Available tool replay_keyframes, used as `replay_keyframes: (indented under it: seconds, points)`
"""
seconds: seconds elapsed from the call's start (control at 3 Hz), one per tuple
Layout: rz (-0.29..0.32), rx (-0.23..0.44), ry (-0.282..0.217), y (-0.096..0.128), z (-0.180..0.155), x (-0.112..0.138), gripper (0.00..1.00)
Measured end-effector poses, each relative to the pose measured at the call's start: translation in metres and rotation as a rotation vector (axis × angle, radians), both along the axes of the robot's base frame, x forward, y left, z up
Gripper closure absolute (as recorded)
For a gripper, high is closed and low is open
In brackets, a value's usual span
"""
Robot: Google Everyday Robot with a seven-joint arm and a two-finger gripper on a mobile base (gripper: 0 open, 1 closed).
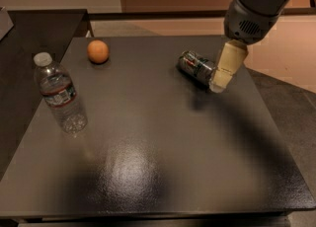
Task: Place 7up can upright
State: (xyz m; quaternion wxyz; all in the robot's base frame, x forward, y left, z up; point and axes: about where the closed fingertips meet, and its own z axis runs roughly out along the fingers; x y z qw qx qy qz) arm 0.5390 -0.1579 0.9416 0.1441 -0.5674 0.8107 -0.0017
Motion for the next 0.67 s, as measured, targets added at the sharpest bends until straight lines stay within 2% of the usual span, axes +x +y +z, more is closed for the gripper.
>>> replay_keyframes:
  seconds: [0.67]
  points:
    - [-0.183, -0.044, 0.078, 0.021, -0.021, 0.053, 0.0]
